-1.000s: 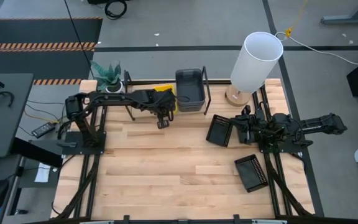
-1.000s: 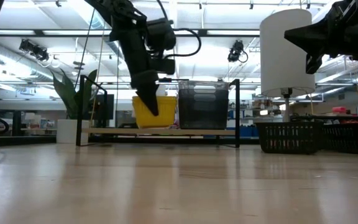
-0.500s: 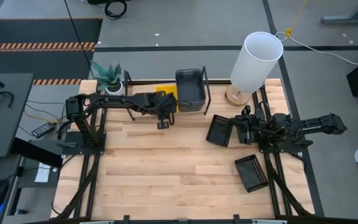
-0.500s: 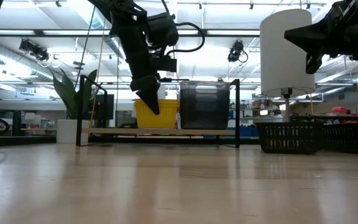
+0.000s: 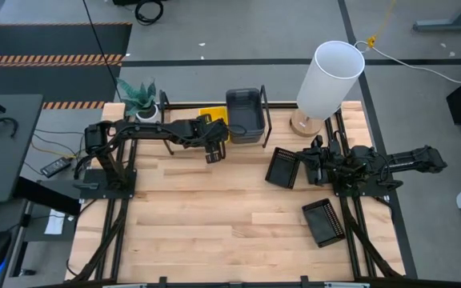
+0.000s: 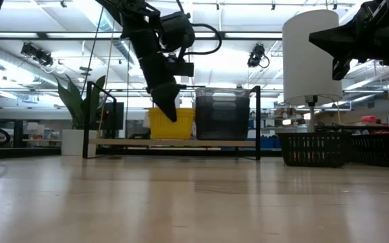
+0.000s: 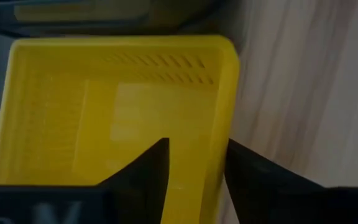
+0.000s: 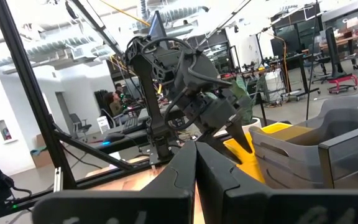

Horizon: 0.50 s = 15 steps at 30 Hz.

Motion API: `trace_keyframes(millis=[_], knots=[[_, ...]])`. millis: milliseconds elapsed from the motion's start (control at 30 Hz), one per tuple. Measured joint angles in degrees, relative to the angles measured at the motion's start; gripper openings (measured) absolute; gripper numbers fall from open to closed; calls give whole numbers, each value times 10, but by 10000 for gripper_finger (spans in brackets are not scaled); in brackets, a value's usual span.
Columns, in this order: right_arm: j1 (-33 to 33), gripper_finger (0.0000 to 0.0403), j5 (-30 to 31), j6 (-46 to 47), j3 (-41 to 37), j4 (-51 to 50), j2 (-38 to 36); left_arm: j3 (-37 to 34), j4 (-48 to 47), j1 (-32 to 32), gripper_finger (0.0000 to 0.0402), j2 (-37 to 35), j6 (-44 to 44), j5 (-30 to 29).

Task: Stack baskets on shelf by color
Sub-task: Put the stacked yellow bins on the shelf, then stack the top small right black bin on top of the bottom small black bin

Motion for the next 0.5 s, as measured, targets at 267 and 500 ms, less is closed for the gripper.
trace_keyframes(millis=[267,500], knots=[[0,16,0,0,0,0,0,0,3,-3,149,-3,-12,-3],[0,16,0,0,0,0,0,0,-2,-17,180,-58,-26,0]])
